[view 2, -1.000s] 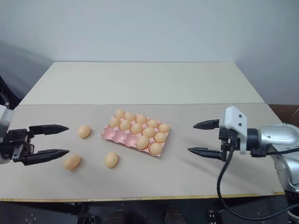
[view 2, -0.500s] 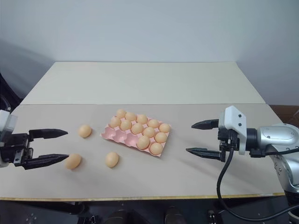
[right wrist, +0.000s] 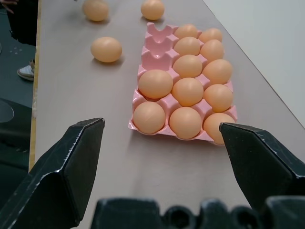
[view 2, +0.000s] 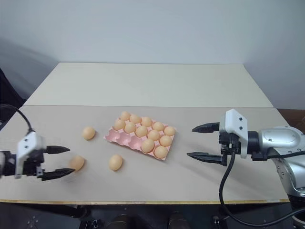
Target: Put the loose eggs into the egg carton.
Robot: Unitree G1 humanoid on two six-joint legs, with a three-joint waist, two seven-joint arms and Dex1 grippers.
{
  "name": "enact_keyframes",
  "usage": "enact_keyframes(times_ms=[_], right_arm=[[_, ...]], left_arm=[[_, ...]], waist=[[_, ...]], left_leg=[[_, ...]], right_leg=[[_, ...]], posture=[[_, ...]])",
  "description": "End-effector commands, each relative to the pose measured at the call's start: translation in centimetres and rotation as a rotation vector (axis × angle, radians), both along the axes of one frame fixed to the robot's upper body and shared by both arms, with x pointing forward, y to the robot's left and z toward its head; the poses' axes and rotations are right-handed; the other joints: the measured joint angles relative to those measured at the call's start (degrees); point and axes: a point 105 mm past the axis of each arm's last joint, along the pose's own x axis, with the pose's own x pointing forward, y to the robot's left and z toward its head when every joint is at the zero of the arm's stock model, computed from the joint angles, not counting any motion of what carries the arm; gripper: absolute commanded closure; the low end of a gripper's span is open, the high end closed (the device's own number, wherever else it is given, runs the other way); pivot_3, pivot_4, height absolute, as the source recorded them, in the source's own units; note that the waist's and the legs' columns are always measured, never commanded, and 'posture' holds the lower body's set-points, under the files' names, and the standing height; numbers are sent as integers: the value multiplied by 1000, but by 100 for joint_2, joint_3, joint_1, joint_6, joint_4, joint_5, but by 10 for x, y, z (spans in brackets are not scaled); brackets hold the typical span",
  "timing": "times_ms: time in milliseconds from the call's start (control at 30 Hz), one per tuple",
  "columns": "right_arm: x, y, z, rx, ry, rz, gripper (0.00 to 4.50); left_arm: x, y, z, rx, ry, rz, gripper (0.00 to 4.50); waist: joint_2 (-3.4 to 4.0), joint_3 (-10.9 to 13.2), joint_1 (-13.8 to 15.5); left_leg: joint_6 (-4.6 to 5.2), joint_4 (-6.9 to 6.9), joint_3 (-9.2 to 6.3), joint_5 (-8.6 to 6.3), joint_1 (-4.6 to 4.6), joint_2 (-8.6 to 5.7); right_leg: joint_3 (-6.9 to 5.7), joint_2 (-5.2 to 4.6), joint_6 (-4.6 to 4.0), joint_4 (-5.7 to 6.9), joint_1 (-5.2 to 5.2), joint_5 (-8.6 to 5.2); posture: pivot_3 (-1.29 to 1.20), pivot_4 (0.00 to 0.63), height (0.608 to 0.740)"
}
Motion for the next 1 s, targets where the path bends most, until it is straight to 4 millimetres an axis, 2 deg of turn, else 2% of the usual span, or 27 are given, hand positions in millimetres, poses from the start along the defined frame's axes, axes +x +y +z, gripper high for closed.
enact_keyframes(times_ms=[33, 233, 433, 500, 633, 767, 1000], right_arm=[[-5, 5, 14, 3, -68, 33, 25], [-6, 6, 17, 2, -80, 35, 25], [-6, 6, 18, 9, -85, 28, 0], [-6, 6, 18, 14, -85, 24, 0], [-6, 7, 17, 21, -85, 20, 0], [-3, 9, 18, 33, -99, 16, 0], [0, 12, 20, 43, -123, 7, 0]], left_arm=[[13, 2, -14, 85, -21, 65, 0], [23, 7, -27, 150, -15, 118, 0], [23, 5, -21, 118, -39, 97, 1890], [22, 0, -12, 94, -42, 57, 2515], [22, -32, 27, -100, -95, -95, 2639], [35, -72, 56, -250, -170, -236, 2639], [71, -139, 59, -309, -221, -416, 2639]], waist=[[1, 0, -1], [1, 0, -6], [1, 0, -24], [0, 0, -21], [0, 0, 6], [1, 0, 83], [1, -1, 136]], left_leg=[[0, 0, 0, 0, 0, -1], [0, 0, -1, 0, 2, -1], [0, 0, -1, 0, 6, -1], [0, 0, -1, 0, 5, -1], [0, 1, -1, 0, 2, 0], [0, 9, -4, 0, 4, -1], [1, 14, -5, 0, -1, -7]], right_leg=[[1, 0, 0, 0, 0, 0], [0, 0, 0, 5, 1, 0], [1, 0, 0, 8, 2, 0], [0, -1, 0, 7, 2, 0], [0, -1, 0, 7, 1, 0], [-4, 0, 1, 8, 7, 0], [-2, 1, 3, 6, 9, 2]], posture=[[0, 150, 740], [0, 150, 740], [0, 150, 740], [0, 150, 740], [0, 150, 740], [0, 150, 740], [0, 150, 740]])
